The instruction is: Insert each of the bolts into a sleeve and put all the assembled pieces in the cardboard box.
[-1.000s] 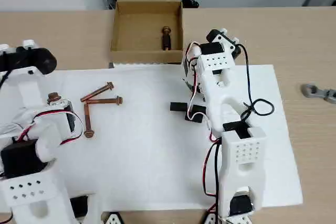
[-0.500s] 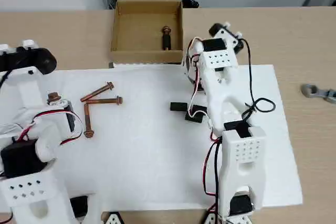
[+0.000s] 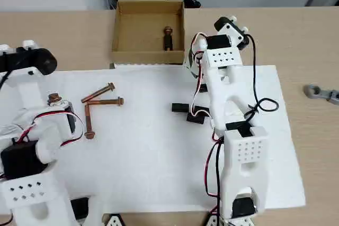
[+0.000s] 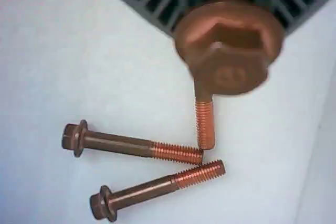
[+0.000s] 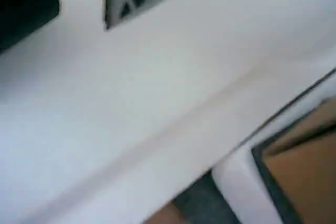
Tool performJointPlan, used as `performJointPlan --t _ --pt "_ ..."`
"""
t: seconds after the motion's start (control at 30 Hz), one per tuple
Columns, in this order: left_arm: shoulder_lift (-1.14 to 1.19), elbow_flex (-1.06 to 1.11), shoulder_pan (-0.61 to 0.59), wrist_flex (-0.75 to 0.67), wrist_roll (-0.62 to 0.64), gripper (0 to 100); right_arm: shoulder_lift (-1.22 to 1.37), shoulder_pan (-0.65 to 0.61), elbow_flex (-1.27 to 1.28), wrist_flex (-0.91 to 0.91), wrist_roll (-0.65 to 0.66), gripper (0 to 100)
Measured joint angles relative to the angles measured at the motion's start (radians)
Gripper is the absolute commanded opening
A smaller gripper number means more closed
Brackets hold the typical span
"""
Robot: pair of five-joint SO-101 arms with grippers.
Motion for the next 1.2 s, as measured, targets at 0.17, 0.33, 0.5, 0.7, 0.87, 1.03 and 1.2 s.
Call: performJointPlan --t 0.17,0.33,0.5,0.7,0.87,1.03,1.2 --pt "0.000 0.005 0.000 0.000 0.000 1 0.035 0.000 -0.026 -0.002 -0.026 16.9" --pt "0.000 0.005 0.000 0.000 0.000 1 0.037 0.000 -0.026 0.014 -0.043 16.9" --pt "0.000 0.005 0.000 0.000 0.000 1 0.069 -0.005 -0.014 0.068 -0.069 16.9" --pt "0.000 0.005 0.000 0.000 0.000 1 0.069 -0.006 -0.044 0.117 -0.130 17.0" --pt "0.000 0.005 0.000 0.000 0.000 1 0.069 -0.005 -0.046 0.117 -0.184 17.2" --pt "0.000 0.005 0.000 0.000 0.000 1 0.061 0.008 -0.052 0.121 -0.201 17.2" --pt "0.000 0.005 0.000 0.000 0.000 1 0.014 0.014 -0.097 0.160 -0.209 17.2"
